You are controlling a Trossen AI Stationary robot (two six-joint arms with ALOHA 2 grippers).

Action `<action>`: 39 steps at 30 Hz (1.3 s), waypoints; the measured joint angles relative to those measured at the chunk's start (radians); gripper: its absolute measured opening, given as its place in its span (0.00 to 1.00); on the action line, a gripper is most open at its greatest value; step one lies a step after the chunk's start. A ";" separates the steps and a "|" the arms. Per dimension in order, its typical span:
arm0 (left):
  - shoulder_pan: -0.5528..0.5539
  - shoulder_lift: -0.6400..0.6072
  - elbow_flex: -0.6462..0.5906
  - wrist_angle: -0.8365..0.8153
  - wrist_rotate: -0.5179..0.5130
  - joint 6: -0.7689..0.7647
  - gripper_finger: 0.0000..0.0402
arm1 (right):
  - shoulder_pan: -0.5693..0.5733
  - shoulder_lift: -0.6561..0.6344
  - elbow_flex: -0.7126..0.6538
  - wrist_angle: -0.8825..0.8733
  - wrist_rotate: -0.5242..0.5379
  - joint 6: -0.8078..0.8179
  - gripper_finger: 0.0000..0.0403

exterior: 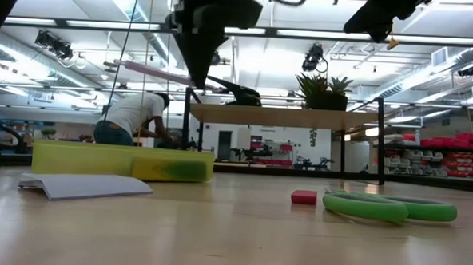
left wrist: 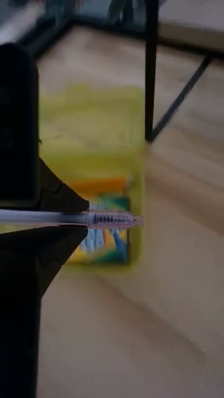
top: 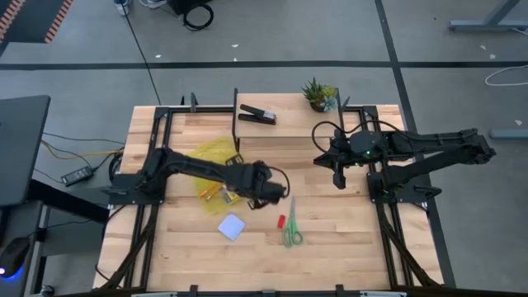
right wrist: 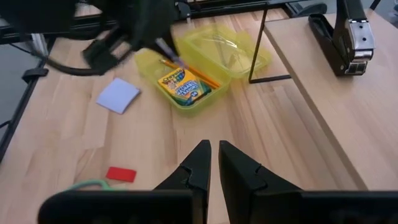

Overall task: Pack school essentials
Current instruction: Put the violet pen into the yellow supply box

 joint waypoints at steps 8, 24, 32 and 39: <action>0.066 -0.069 -0.201 0.144 0.007 0.086 0.06 | 0.000 0.000 0.000 0.000 -0.001 0.000 0.10; 0.157 -0.264 -0.707 0.516 0.097 0.136 0.09 | 0.000 0.000 0.000 0.000 -0.001 -0.004 0.10; 0.235 -0.285 -0.823 0.611 0.105 0.131 0.11 | 0.000 0.000 0.000 0.001 -0.001 0.024 0.10; 0.255 -0.285 -0.818 0.621 0.118 0.134 0.33 | 0.000 0.000 0.000 0.001 0.000 0.020 0.10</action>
